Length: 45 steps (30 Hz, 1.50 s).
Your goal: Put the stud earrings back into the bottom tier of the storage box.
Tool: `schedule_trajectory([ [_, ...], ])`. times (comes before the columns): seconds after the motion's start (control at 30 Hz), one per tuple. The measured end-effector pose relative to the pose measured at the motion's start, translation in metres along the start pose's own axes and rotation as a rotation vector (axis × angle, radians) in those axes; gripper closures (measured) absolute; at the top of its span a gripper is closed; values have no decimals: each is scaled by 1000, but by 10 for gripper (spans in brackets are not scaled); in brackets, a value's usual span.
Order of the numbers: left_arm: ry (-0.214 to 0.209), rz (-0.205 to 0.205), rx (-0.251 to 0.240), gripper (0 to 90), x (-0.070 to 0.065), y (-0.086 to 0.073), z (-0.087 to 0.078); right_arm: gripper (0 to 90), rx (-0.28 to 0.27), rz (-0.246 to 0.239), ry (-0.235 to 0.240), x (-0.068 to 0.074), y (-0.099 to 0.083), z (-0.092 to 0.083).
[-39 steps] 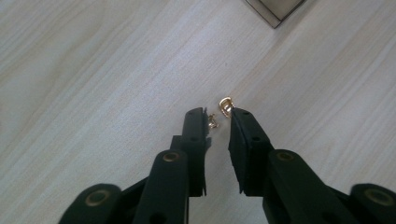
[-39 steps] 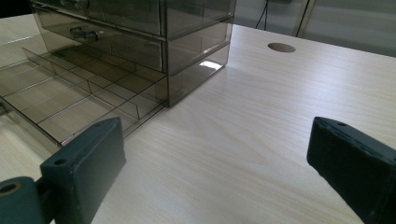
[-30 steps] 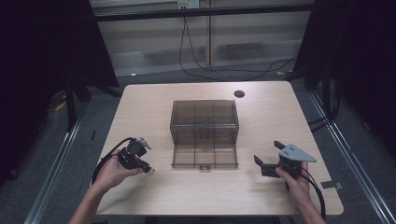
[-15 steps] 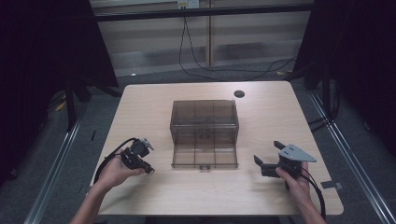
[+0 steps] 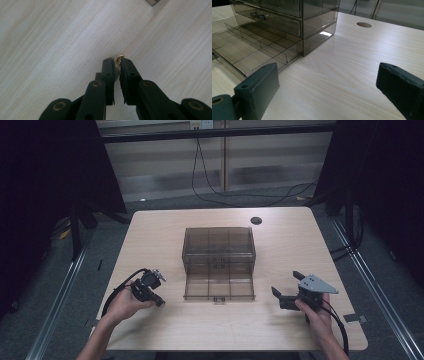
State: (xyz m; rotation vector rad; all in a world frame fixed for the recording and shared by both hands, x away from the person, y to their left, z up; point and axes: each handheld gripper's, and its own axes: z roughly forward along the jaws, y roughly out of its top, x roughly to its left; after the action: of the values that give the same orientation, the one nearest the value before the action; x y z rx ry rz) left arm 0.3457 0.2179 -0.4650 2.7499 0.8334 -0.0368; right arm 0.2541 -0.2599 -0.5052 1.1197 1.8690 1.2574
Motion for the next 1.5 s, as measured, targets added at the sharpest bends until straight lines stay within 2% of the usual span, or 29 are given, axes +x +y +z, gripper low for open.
schedule_trajectory([
  [0.13, -3, -16, -9, 848, 2, 0, 0, 40, 1, -2, -2, 0, 0, 0],
  [0.23, -4, -8, -1, 851, 3, -1, -1, 40, 1, -1, -1, 0, 0, 0],
  [0.3, -3, -21, -14, 854, 2, -2, -3, 40, 1, -2, 2, 0, 0, 0],
  [0.43, 1, -18, -10, 855, 2, -2, -4, 40, 1, 0, 0, 0, 0, 0],
  [0.57, -6, -27, -27, 855, 3, -4, -6, 40, 1, -2, -2, 0, 0, 0],
  [0.7, -9, -11, -10, 856, 3, -4, -7, 40, 2, -1, -1, 0, 0, 0],
  [0.8, -18, -15, -6, 856, 5, -3, -9, 40, 1, -2, -1, 0, 0, 0],
  [1.03, -25, -5, -13, 856, 3, -2, -13, 40, 2, 0, 3, 0, 0, 0],
  [1.17, -25, 26, -2, 856, 0, 2, -16, 40, 3, -2, 1, 0, 0, 0],
  [1.3, -47, 38, -30, 856, -4, 7, -19, 40, 3, 1, 0, 0, 0, 0],
  [1.5, -47, 41, -48, 856, -7, 16, -20, 39, 3, 2, 1, 0, 0, 0],
])
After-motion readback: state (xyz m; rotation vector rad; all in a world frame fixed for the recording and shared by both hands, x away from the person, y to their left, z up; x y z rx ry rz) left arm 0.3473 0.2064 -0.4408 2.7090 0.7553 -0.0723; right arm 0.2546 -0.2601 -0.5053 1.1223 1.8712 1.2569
